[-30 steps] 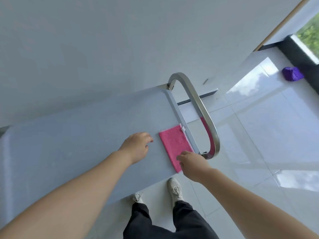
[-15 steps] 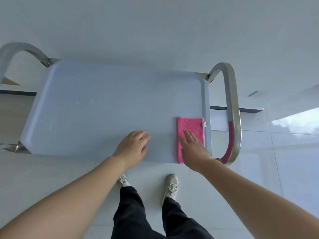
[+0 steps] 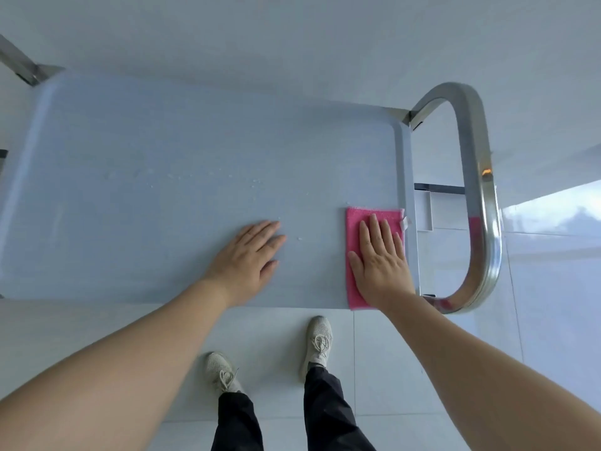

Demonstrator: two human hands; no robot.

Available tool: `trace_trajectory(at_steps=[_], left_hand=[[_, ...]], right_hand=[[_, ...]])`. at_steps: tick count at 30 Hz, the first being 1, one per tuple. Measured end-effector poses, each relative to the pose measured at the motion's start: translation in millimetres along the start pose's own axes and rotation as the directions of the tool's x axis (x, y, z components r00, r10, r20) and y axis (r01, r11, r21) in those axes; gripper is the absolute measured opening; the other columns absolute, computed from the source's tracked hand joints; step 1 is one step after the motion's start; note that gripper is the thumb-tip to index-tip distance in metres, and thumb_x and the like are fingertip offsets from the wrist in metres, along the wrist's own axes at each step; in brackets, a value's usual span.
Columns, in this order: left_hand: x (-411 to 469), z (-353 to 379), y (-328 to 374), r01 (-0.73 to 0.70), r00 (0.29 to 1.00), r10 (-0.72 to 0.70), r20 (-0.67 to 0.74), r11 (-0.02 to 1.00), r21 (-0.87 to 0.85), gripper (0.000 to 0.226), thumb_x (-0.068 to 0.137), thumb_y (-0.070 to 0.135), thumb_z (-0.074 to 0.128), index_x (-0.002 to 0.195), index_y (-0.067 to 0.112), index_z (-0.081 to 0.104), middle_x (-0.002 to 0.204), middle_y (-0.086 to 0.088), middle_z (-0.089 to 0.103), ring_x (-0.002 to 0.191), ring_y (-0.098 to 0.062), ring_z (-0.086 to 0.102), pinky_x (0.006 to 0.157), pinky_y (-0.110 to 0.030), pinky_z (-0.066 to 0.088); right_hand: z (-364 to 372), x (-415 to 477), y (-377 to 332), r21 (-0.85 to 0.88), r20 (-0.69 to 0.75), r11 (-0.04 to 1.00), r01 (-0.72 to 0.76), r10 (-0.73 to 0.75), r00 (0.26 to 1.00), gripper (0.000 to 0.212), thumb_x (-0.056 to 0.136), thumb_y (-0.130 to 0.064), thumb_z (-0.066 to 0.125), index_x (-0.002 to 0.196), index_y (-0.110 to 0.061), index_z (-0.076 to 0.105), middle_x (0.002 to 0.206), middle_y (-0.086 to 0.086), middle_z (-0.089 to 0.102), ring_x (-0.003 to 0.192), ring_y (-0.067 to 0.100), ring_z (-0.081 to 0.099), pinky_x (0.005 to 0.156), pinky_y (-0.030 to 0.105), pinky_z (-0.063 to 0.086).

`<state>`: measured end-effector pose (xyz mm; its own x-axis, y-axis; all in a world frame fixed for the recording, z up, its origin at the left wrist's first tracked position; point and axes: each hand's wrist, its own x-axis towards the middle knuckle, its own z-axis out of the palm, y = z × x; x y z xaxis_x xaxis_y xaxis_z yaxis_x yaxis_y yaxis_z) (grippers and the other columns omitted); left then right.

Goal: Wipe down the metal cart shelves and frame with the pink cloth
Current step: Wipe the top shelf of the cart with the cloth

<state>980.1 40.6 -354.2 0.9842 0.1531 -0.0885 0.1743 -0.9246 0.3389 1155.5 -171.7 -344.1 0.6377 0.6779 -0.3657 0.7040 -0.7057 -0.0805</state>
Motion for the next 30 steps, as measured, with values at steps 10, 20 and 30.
trace_trajectory(at_steps=[10, 20, 30], left_hand=[[-9.0, 9.3, -6.2, -0.044, 0.998, 0.044, -0.049, 0.999, -0.003, 0.048, 0.09, 0.025, 0.037, 0.131, 0.007, 0.053, 0.143, -0.012, 0.044, 0.132, -0.027, 0.042, 0.111, -0.041, 0.026], [-7.1, 11.7, -4.8, -0.04, 0.997, 0.039, -0.069, 0.999, -0.004, 0.048, 0.09, 0.023, 0.036, 0.133, 0.007, 0.051, 0.144, -0.011, 0.043, 0.134, -0.025, 0.041, 0.112, -0.041, 0.026], [-6.8, 12.0, -2.2, -0.038, 0.996, 0.04, -0.078, 0.999, 0.02, 0.048, 0.09, 0.022, 0.037, 0.133, 0.007, 0.052, 0.145, -0.01, 0.042, 0.134, -0.024, 0.04, 0.113, -0.039, 0.025]], right_hand=[[3.3, 2.5, 0.9, 0.007, -0.057, 0.992, -0.123, 0.123, 0.991, 0.072, 0.091, -0.052, 0.002, 0.152, -0.015, 0.001, 0.161, 0.003, -0.003, 0.148, 0.021, -0.006, 0.119, 0.036, -0.011], [-6.7, 35.7, 9.9, -0.03, -0.098, 0.991, -0.129, 0.125, 0.987, 0.072, 0.089, -0.049, 0.0, 0.153, -0.015, 0.004, 0.161, 0.004, -0.001, 0.148, 0.021, -0.004, 0.119, 0.036, -0.011], [-37.6, 126.6, 17.6, -0.018, -0.159, 0.99, -0.142, 0.138, 0.978, 0.062, 0.099, -0.043, 0.015, 0.153, -0.015, 0.006, 0.161, 0.006, 0.0, 0.148, 0.025, -0.001, 0.12, 0.041, -0.003]])
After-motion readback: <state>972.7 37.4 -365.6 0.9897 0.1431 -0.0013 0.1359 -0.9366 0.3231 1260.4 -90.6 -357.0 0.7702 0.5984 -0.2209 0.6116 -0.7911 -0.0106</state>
